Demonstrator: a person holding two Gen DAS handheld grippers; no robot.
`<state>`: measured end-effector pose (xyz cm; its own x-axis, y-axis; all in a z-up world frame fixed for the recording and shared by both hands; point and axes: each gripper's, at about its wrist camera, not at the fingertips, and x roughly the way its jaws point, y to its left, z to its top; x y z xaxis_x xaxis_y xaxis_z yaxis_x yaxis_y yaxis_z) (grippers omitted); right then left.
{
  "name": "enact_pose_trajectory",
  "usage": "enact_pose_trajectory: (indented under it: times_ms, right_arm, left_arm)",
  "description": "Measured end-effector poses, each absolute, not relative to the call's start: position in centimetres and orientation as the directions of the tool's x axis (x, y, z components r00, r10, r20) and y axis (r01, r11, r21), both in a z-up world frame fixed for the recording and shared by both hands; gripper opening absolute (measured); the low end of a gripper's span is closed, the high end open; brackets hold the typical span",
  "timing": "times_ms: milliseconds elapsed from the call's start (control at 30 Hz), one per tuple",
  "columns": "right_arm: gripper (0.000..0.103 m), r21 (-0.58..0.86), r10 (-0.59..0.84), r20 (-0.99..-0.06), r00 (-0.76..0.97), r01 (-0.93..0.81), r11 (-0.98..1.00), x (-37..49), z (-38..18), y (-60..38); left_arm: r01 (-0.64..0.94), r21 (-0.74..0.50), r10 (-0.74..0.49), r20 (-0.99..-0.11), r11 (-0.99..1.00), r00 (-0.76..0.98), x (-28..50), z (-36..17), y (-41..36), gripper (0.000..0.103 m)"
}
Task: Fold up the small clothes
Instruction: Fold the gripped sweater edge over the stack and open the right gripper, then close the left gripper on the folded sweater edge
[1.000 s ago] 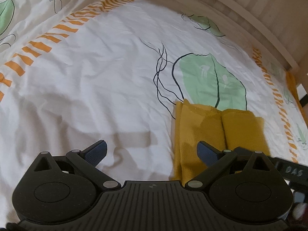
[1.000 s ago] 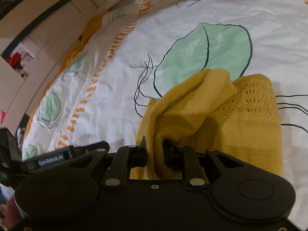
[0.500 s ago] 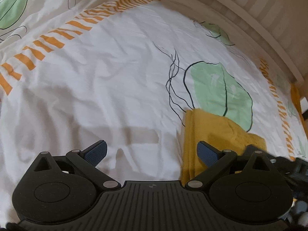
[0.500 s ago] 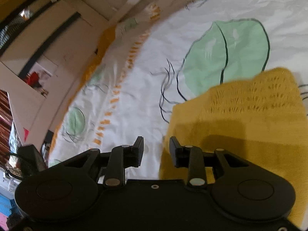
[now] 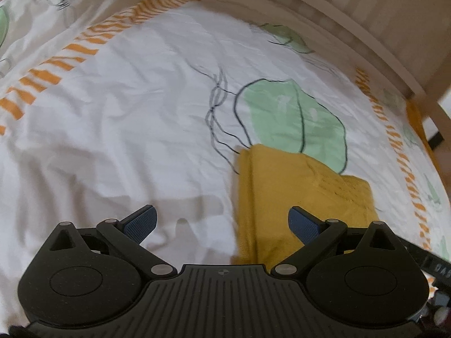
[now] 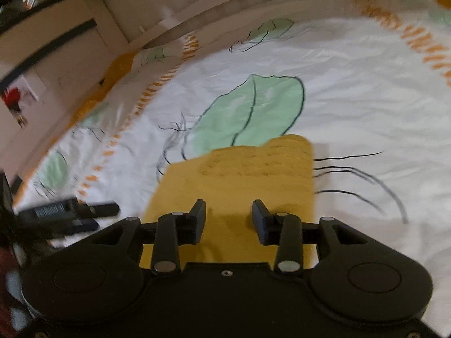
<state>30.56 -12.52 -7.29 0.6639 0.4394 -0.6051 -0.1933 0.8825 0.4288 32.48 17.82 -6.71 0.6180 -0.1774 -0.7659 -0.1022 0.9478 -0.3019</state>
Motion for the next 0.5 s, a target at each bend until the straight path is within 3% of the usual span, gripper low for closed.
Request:
enact_pose_trajectory:
  times_ms: [100, 300, 400, 500]
  right_arm:
    - [0.065, 0.332, 0.399, -0.616, 0.679, -0.236, 0.913, 29.4, -7.5, -11.7]
    - [0.068, 0.259, 0.400, -0.676, 0.619, -0.308, 0.915, 28.2, -10.0, -9.8]
    - [0.074, 0.246, 0.419, -0.679, 0.603, -0.351, 0.903, 27.5, -10.1, -9.4]
    - [0.074, 0.255, 0.441, -0.658, 0.610, -0.371, 0.893, 27.1, -9.6, -10.0]
  left_arm:
    - [-0.086, -0.291, -0.179, -0.768, 0.953, 0.614, 32.5, -6.9, 17.2, 0.101]
    - [-0.048, -0.271, -0.189, -0.777, 0.961, 0.600, 32.4, -7.4, 15.9, 0.101]
    - [-0.029, -0.269, -0.201, -0.783, 0.963, 0.588, 32.3, -7.7, 15.6, 0.101]
    - [-0.025, -0.279, -0.213, -0.787, 0.960, 0.579, 32.2, -7.9, 15.5, 0.101]
